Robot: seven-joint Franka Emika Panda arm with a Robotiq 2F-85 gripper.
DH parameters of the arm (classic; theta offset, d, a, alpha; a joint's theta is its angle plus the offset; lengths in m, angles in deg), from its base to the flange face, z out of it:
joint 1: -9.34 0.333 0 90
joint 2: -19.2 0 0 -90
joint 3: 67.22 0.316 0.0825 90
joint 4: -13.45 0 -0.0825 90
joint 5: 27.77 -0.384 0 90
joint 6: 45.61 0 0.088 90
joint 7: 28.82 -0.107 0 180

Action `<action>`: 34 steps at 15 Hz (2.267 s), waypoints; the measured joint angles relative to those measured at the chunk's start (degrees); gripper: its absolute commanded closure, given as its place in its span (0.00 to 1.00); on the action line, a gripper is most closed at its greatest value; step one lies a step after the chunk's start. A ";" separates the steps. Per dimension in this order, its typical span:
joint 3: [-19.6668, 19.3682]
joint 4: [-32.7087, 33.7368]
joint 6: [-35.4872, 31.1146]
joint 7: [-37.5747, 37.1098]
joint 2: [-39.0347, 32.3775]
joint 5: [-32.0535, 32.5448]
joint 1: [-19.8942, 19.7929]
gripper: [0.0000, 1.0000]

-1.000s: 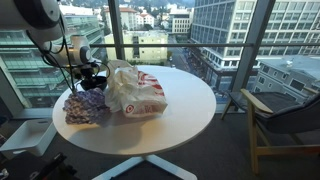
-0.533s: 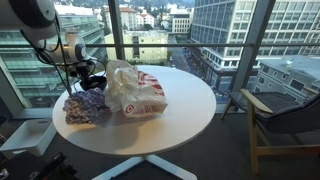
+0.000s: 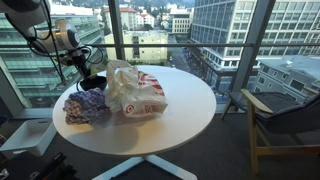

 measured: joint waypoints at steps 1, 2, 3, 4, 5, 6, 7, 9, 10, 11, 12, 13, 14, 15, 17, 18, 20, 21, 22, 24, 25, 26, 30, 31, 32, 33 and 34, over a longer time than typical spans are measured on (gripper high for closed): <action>-0.46 -0.92 0.93 -0.41 1.58 0.74 0.48 0.86; -0.81 -2.15 1.67 -0.73 3.36 1.19 0.90 0.85; -0.93 -3.81 2.03 -0.95 5.44 1.49 1.14 0.85; -0.94 -5.73 2.13 -1.19 7.59 1.66 1.25 0.85; -1.10 -7.79 2.15 -1.79 9.85 2.03 1.39 0.85; -1.43 -10.04 2.15 -2.70 12.20 2.42 1.53 0.85; -1.85 -12.51 2.16 -3.82 14.68 2.54 1.59 0.86; -2.26 -17.44 2.19 -6.75 19.35 3.15 0.99 0.86; -2.34 -19.80 2.19 -8.39 21.48 3.52 0.35 0.86; -2.37 -22.00 2.17 -10.06 23.40 3.98 -0.51 0.86; -2.38 -23.97 2.16 -11.67 25.04 4.25 -1.59 0.86; -2.38 -25.65 2.12 -13.10 26.38 4.43 -2.89 0.86; -2.38 -27.02 2.00 -14.49 27.36 4.72 -4.34 0.86; -2.38 -28.11 1.80 -15.90 28.04 5.06 -5.91 0.86; -2.26 -29.54 1.14 -17.97 28.39 5.16 -9.38 0.86; -2.17 -30.04 0.94 -18.54 28.29 5.05 -11.13 0.86; -1.92 -30.80 0.37 -18.83 27.70 3.95 -14.53 0.86; -1.63 -31.01 -0.09 -18.55 27.15 2.79 -16.20 0.85; -1.31 -31.04 -0.68 -17.91 26.44 1.48 -17.76 0.85; -1.02 -30.92 -1.40 -16.94 24.78 0.03 -19.99 0.85; -0.93 -30.84 -1.54 -16.28 23.94 -0.40 -20.86 0.85; -0.92 -30.66 -1.57 -15.43 23.07 -0.52 -21.65 0.85; -1.27 -29.24 -1.61 -11.67 18.74 -0.51 -23.92 0.85; -1.42 -28.72 -1.60 -10.49 17.56 -0.51 -24.41 0.85; -1.59 -28.05 -1.58 -9.35 16.35 -0.51 -24.87 0.85; -1.85 -27.30 -1.56 -8.43 15.13 -0.51 -25.17 0.86; -2.26 -26.53 -1.44 -7.79 14.05 -0.37 -25.29 0.86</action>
